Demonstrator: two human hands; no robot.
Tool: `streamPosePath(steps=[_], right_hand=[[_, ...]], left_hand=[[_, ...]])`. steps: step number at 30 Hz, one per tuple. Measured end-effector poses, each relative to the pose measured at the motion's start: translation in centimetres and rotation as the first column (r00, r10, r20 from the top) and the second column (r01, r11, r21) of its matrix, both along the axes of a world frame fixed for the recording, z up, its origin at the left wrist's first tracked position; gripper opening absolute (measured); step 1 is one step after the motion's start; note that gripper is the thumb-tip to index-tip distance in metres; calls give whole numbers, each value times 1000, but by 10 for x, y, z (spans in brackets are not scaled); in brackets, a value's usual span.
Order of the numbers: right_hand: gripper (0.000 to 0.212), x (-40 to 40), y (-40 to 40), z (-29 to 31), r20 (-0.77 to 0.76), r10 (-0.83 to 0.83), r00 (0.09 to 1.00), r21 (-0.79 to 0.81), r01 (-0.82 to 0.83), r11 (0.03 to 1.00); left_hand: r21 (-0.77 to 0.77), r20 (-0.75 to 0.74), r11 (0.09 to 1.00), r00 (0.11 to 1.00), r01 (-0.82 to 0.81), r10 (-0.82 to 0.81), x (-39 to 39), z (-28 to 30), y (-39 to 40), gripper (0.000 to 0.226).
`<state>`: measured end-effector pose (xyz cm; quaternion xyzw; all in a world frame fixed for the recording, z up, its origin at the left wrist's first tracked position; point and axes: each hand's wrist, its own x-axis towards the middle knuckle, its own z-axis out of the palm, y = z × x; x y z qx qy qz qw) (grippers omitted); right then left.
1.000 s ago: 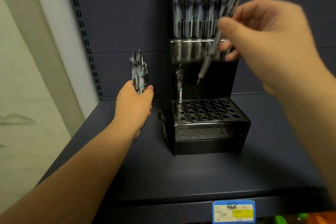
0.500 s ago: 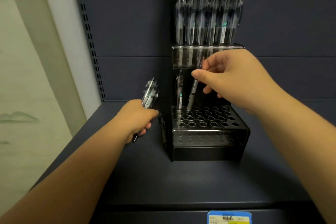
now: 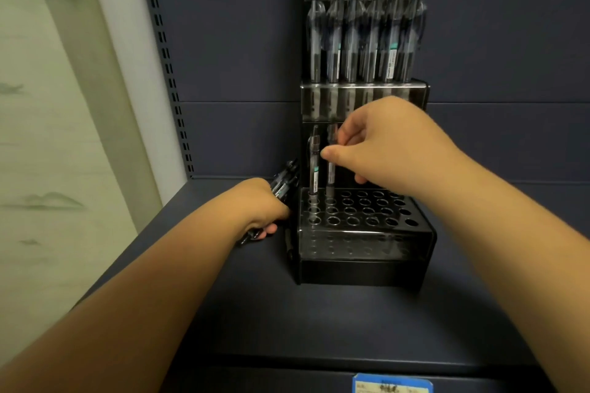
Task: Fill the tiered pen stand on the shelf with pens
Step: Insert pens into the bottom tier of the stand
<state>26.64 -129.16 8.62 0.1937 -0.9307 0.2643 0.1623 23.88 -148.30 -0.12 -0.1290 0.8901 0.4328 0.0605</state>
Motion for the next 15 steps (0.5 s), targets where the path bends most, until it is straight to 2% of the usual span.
streamPosePath(steps=[10,12,15], right_hand=[[28,-5,1,-9,37,21,999,66,-24,998],[30,-6,2,-11,30,23,999,62,-25,998],[29,-7,2,-13,18,24,1000,48,-25,999]], left_hand=[[-256,88,965,996,50,-28,-2,11,-4,25],[-235,46,972,999,14,-3,-1,9,-10,19],[-60,-103,995,992,-80,74,1,8,-22,11]])
